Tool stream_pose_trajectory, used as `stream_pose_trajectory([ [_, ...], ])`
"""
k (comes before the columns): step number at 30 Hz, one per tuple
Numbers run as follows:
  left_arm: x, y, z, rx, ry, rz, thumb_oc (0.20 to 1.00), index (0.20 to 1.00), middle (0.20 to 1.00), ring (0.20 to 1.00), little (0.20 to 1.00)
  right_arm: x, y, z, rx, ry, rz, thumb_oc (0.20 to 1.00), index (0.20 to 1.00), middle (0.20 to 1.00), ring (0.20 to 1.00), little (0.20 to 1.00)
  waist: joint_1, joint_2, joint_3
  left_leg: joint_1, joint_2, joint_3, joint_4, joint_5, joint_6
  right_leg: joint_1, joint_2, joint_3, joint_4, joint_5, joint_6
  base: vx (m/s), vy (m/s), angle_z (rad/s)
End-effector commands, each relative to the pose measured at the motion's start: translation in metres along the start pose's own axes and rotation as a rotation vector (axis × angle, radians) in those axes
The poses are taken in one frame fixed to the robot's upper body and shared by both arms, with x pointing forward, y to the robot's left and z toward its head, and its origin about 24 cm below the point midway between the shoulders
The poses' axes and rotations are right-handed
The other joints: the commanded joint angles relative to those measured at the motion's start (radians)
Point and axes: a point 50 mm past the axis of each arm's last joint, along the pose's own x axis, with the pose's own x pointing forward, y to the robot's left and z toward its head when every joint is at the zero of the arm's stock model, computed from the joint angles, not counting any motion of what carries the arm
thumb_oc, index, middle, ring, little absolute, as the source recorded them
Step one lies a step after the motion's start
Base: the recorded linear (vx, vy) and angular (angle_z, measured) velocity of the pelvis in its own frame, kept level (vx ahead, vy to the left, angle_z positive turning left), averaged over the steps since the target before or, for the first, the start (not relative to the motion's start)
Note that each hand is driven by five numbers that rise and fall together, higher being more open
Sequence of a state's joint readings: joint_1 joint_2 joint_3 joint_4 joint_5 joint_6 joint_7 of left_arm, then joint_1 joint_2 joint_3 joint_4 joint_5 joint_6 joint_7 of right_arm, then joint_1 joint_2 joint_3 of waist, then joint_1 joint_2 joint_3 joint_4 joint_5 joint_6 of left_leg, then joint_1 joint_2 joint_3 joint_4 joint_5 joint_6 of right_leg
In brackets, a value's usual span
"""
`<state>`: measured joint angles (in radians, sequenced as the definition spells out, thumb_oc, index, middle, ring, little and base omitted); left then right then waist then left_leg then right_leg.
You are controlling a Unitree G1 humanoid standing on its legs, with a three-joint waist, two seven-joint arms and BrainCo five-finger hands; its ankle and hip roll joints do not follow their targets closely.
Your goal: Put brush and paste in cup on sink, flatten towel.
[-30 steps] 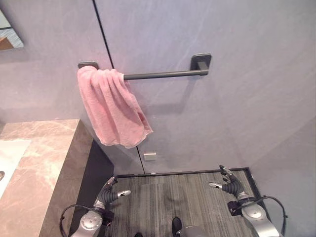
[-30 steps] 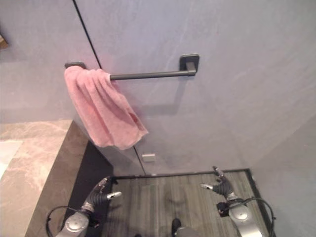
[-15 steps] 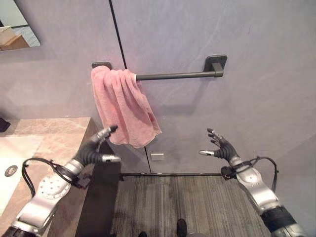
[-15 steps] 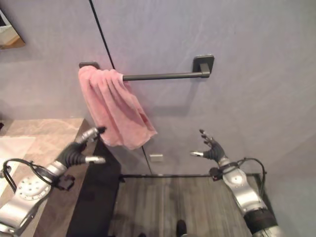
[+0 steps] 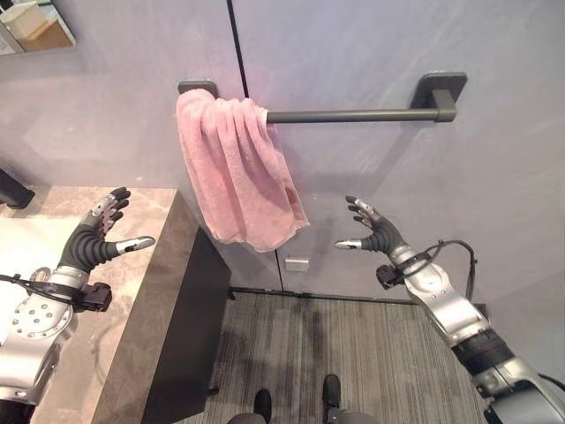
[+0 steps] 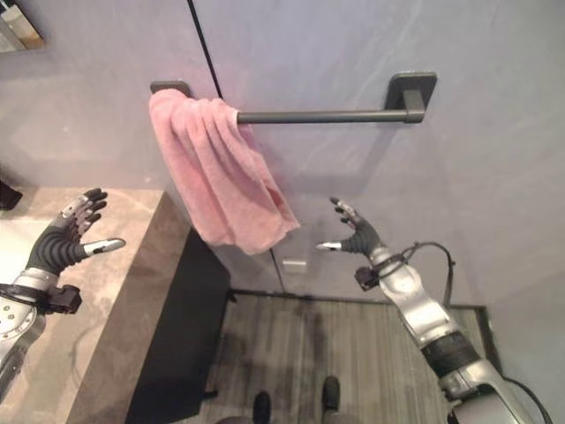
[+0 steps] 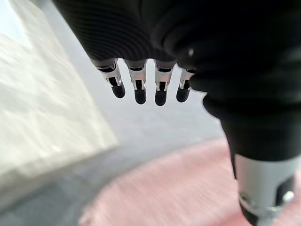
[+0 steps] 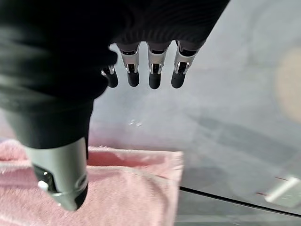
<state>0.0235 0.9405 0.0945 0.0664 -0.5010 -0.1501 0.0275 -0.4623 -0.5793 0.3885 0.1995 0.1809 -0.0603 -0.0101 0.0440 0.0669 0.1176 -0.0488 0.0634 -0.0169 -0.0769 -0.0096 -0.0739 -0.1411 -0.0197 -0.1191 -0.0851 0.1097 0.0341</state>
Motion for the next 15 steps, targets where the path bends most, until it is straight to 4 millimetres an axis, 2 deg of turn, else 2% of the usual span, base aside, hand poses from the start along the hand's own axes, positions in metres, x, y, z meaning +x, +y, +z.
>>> stream_pose_trajectory([
  [1, 0.023, 0.011, 0.030, 0.045, -0.120, 0.041, 1.000, 1.000, 1.000, 1.000, 1.000, 0.020, 0.010, 0.034, 0.001, -0.128, 0.002, 1.000, 1.000, 1.000, 1.000, 1.000, -0.007, -0.067, -0.026, -0.099, -0.049, 0.049, -0.010, 0.110, -0.001, -0.004, -0.085, 0.045, -0.002, 0.020, 0.116, -0.02, 0.077, 0.01],
  [4, 0.035, 0.007, 0.034, -0.009, -0.136, 0.051, 1.000, 1.000, 1.000, 1.000, 1.000, 0.029, 0.012, 0.044, 0.009, -0.150, -0.001, 1.000, 1.000, 1.000, 1.000, 1.000, -0.013, -0.068, -0.012, -0.127, -0.049, 0.054, -0.010, 0.117, -0.001, -0.033, -0.087, 0.055, -0.002, 0.029, 0.118, -0.02, 0.059, -0.03],
  [9, 0.057, 0.005, 0.036, 0.027, -0.116, 0.064, 1.000, 1.000, 1.000, 1.000, 1.000, 0.040, 0.028, 0.057, 0.054, -0.174, 0.041, 1.000, 1.000, 1.000, 1.000, 1.000, -0.030, -0.068, 0.000, -0.148, -0.050, 0.067, -0.010, 0.119, 0.001, -0.060, -0.097, 0.068, -0.002, 0.040, 0.124, 0.03, 0.071, -0.13],
  [12, 0.069, -0.004, 0.047, 0.034, -0.144, 0.038, 1.000, 1.000, 1.000, 1.000, 1.000, 0.045, 0.033, 0.063, 0.049, -0.182, 0.058, 1.000, 1.000, 1.000, 1.000, 1.000, -0.035, -0.065, 0.004, -0.152, -0.054, 0.073, -0.010, 0.118, 0.004, -0.068, -0.100, 0.075, -0.002, 0.045, 0.127, 0.03, 0.055, -0.02],
  [15, 0.075, -0.005, 0.054, 0.047, -0.163, 0.038, 1.000, 1.000, 1.000, 1.000, 1.000, 0.049, 0.035, 0.068, 0.052, -0.195, 0.061, 1.000, 1.000, 1.000, 1.000, 1.000, -0.035, -0.066, 0.006, -0.153, -0.055, 0.076, -0.010, 0.117, 0.004, -0.071, -0.103, 0.077, -0.002, 0.047, 0.129, 0.02, 0.030, -0.05],
])
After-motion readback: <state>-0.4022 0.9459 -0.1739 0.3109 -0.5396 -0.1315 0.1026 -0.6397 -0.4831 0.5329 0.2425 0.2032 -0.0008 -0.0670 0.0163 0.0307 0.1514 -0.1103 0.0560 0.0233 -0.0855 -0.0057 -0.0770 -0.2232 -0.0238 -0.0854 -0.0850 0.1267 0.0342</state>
